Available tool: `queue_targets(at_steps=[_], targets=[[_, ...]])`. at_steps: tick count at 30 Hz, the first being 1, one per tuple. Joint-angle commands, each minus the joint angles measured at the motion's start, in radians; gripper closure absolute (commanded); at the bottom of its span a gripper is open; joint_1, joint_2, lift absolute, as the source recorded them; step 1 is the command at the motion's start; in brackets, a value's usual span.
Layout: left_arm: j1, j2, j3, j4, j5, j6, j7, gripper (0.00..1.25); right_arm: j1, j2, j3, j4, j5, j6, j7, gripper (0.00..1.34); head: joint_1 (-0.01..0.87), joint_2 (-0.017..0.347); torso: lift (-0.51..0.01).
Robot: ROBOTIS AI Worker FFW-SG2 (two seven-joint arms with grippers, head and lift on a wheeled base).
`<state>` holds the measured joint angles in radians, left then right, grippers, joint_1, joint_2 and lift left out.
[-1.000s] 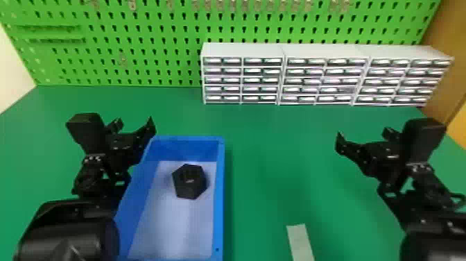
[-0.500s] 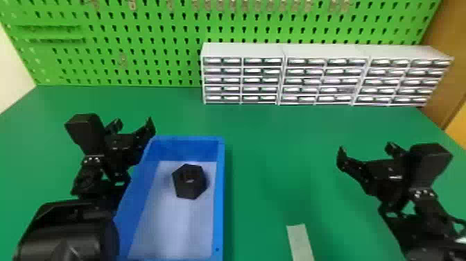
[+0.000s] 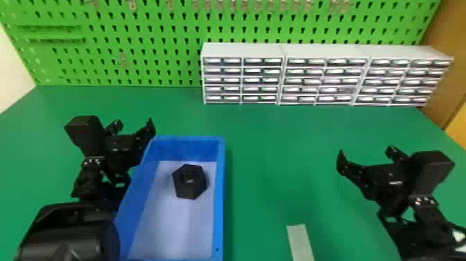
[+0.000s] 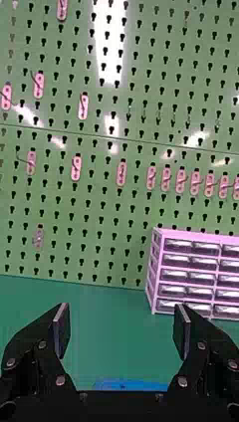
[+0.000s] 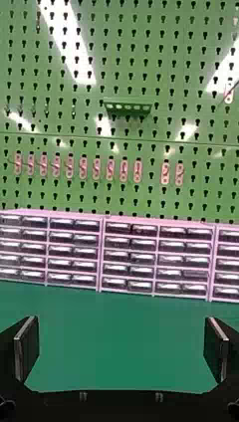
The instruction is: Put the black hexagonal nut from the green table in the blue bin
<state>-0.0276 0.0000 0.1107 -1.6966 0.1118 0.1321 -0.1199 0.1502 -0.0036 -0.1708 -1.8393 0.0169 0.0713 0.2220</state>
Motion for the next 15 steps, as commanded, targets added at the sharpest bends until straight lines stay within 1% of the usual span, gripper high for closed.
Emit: queue_targets(at_steps=[1,10,15], targets=[[0.000,-0.003,-0.003,0.000,-0.001,0.000,0.000,0.44,-0.003,-0.004,0.005,0.000,0.000,-0.001,0.000,0.07,0.686,0.051,-0.097],[-0.002,-0.003,-0.008,0.002,-0.007,0.000,0.000,0.44,-0.018,-0.013,0.013,0.000,-0.003,-0.001,-0.001,0.07,0.686,0.051,-0.097],[-0.003,-0.003,-0.008,0.002,-0.009,0.000,0.000,0.44,-0.024,-0.013,0.014,0.000,-0.005,-0.001,0.000,0.07,0.686,0.051,-0.097]])
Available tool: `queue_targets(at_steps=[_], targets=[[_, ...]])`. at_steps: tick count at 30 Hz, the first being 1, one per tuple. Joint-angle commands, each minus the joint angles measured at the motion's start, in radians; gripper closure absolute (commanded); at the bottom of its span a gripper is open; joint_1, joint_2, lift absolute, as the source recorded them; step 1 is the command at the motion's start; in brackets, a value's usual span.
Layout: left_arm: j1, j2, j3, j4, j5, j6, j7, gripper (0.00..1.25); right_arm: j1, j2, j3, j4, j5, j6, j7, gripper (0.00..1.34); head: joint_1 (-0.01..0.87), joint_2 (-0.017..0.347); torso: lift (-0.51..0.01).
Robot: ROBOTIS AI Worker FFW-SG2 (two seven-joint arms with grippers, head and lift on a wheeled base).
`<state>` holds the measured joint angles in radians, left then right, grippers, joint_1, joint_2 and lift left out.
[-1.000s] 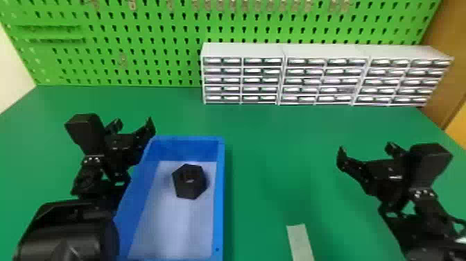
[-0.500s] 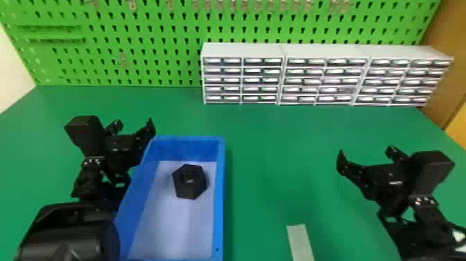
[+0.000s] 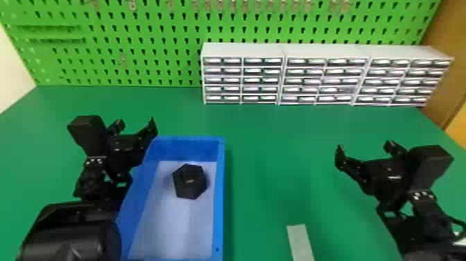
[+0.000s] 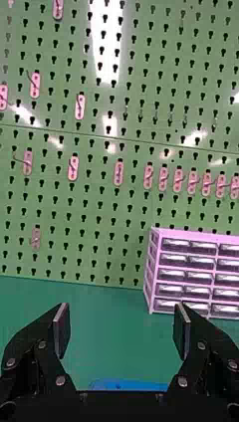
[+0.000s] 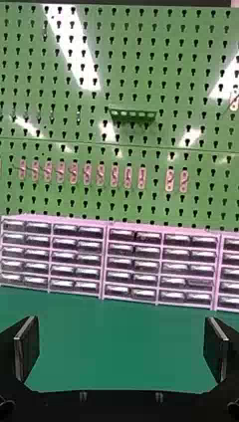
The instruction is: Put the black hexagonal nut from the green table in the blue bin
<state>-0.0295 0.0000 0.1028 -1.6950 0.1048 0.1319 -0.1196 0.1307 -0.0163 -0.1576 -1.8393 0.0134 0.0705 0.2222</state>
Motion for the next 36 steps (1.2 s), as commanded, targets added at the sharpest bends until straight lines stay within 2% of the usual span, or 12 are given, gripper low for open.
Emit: queue_targets(at_steps=[1,36], targets=[[-0.003,-0.003,0.000,0.000,-0.002,0.000,0.000,0.44,-0.006,-0.002,0.001,0.000,-0.003,0.002,0.000,0.07,0.686,0.051,-0.097],[0.003,-0.003,-0.011,0.003,0.004,0.000,0.000,0.44,-0.011,-0.013,0.010,0.002,-0.007,0.017,0.000,0.07,0.686,0.051,-0.097]])
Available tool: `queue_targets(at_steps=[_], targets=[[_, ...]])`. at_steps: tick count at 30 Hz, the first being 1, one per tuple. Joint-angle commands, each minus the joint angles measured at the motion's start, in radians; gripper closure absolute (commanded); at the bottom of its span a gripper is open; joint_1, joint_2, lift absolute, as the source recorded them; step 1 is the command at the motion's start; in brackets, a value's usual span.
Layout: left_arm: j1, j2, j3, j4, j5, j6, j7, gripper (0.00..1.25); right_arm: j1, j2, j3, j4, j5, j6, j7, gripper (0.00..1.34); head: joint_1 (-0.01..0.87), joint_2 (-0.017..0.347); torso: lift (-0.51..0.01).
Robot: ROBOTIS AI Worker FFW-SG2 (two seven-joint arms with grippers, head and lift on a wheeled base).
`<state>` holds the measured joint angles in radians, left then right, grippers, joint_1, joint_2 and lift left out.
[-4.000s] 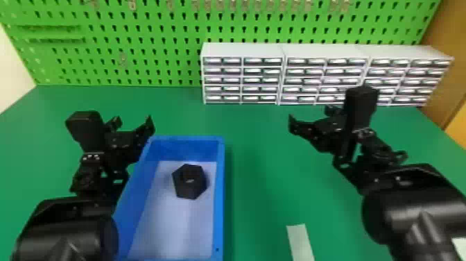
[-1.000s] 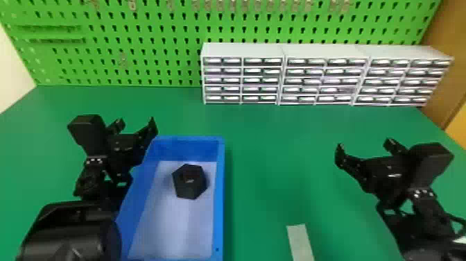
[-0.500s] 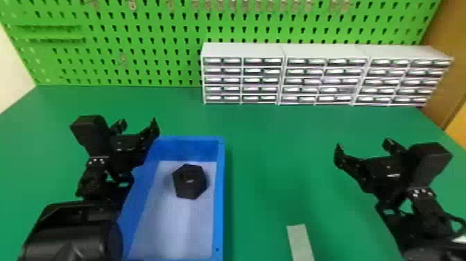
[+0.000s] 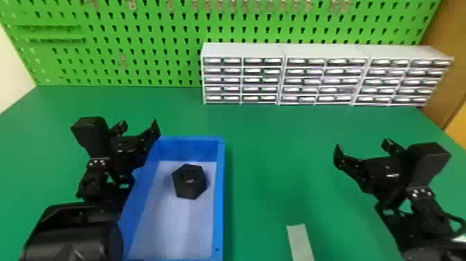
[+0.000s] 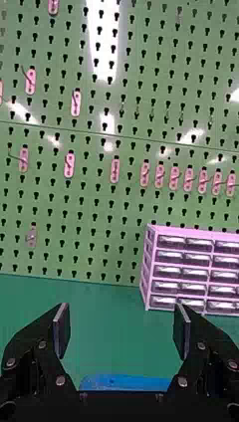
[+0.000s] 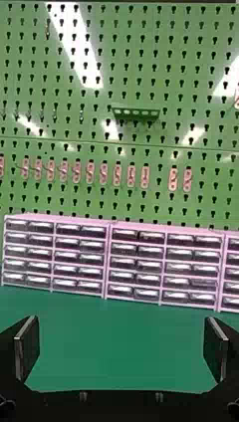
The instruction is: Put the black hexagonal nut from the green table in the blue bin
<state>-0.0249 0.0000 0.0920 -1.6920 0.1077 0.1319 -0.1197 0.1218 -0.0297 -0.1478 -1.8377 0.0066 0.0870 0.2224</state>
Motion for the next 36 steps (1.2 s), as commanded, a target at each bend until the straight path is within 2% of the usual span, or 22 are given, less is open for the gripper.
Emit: queue_targets(at_steps=[1,36], targets=[[-0.001,-0.003,0.000,0.000,0.001,0.000,0.000,0.44,-0.002,-0.001,0.001,0.000,0.000,0.000,0.000,0.07,0.686,0.051,-0.097],[-0.003,-0.003,0.002,0.002,0.001,0.000,0.000,0.44,-0.004,-0.002,0.001,0.000,-0.002,0.000,0.000,0.07,0.686,0.051,-0.097]])
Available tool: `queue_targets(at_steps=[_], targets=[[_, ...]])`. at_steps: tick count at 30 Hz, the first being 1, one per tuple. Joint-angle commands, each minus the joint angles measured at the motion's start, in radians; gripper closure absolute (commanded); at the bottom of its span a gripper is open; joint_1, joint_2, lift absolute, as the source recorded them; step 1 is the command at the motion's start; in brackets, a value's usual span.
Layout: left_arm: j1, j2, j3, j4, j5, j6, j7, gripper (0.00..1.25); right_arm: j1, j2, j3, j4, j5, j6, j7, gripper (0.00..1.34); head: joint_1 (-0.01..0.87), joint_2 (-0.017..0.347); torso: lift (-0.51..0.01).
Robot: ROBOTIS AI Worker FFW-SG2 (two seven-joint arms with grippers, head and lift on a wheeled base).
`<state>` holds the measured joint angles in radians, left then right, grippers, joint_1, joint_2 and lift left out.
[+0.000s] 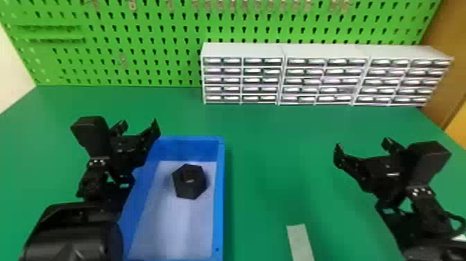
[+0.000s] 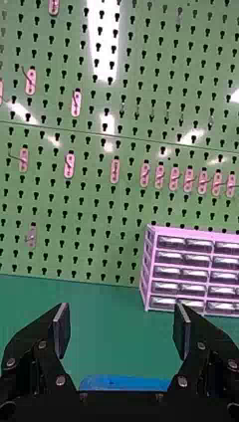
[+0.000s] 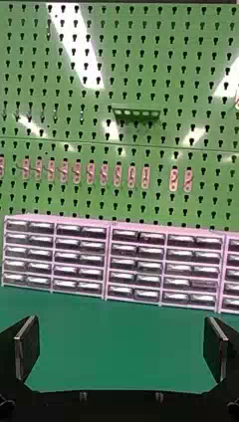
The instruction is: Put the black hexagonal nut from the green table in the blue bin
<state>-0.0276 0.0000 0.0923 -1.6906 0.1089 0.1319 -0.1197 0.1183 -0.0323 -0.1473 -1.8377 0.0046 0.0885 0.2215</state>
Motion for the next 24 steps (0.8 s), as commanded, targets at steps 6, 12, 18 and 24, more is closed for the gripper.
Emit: queue_targets(at_steps=[6,12,18,24], targets=[[-0.002,-0.003,-0.002,0.002,0.000,0.000,0.000,0.44,0.000,0.000,0.000,0.000,0.000,-0.001,0.001,0.07,0.686,0.051,-0.097],[-0.002,-0.003,-0.003,0.003,0.000,0.000,0.000,0.44,0.000,0.000,0.000,0.000,0.002,-0.001,0.001,0.07,0.686,0.051,-0.097],[-0.003,-0.003,-0.003,0.003,0.002,0.000,0.000,0.44,0.000,-0.001,0.000,0.000,0.002,-0.001,0.001,0.07,0.686,0.051,-0.097],[-0.002,-0.003,-0.003,0.002,0.003,0.000,-0.002,0.44,0.001,-0.001,0.000,0.000,0.000,-0.001,0.001,0.07,0.686,0.051,-0.097]])
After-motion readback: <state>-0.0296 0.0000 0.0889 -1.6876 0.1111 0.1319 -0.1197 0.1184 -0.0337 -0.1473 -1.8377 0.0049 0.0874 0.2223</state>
